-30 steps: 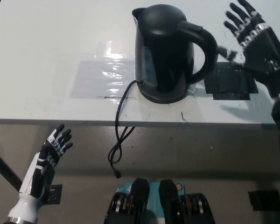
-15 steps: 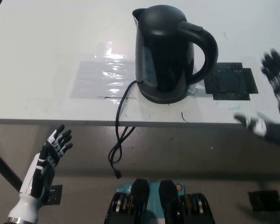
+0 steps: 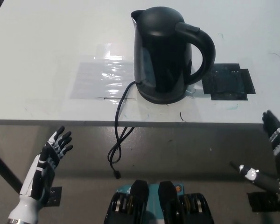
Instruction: A kettle and its base are kept separately on the desk infront of the robot and the robot uses its right hand to lift the kettle by its handle and places it on its base to align it correctly.
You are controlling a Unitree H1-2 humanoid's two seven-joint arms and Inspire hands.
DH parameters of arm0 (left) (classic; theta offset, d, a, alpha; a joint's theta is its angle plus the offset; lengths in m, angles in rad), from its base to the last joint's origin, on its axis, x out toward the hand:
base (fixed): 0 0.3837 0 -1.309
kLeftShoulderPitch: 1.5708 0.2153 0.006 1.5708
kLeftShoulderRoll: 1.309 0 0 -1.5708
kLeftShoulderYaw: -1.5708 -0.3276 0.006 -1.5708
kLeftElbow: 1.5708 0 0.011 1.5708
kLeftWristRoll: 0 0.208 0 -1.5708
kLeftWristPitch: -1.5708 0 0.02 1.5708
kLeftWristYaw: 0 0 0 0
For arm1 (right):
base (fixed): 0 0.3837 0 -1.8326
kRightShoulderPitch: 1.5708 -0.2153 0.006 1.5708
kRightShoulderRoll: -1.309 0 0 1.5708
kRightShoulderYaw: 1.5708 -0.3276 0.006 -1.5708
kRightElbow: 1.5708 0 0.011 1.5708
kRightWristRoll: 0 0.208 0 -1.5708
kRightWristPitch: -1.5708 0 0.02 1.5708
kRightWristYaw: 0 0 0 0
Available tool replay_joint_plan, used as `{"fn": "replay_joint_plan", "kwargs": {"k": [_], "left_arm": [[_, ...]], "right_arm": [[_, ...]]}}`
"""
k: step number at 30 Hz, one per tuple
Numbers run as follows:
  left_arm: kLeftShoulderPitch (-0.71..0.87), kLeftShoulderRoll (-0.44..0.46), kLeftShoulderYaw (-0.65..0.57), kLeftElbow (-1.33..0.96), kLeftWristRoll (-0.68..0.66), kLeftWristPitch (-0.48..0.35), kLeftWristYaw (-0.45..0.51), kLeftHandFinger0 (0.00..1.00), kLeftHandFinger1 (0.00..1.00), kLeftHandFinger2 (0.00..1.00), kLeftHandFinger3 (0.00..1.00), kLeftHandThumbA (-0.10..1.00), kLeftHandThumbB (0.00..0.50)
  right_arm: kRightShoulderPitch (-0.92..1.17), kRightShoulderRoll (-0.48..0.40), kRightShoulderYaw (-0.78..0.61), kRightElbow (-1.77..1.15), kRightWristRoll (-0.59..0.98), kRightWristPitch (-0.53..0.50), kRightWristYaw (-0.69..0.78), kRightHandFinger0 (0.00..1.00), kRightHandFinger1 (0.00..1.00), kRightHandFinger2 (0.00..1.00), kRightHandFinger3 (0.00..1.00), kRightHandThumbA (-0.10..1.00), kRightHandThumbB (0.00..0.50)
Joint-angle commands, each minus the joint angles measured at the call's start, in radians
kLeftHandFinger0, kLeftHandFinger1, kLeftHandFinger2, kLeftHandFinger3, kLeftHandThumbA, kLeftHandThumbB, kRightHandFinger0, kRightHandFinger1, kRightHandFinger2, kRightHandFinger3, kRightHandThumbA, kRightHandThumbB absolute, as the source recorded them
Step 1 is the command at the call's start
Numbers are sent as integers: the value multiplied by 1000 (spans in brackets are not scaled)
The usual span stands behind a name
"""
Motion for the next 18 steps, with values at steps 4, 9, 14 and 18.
{"fn": "replay_joint_plan", "kwargs": {"k": [4,9,14,18], "left_arm": [[-4,11,-4,-24,4,-23,-11,1000,1000,1000,1000,1000,96],[-15,18,0,-11,-1,-24,-16,1000,1000,1000,1000,1000,103],[-10,19,-1,-21,0,-15,-16,1000,1000,1000,1000,1000,87],[-6,19,-2,-23,2,-17,-15,1000,1000,1000,1000,1000,82]], "right_arm": [[-36,-13,33,85,-24,-146,-76,1000,1000,1000,1000,1000,373],[-50,-21,54,132,-32,-146,-94,1000,1000,1000,1000,1000,341],[-51,-25,69,163,-23,-146,-98,1000,1000,1000,1000,1000,338],[-49,-28,74,173,-17,-146,-102,1000,1000,1000,1000,1000,338]]}}
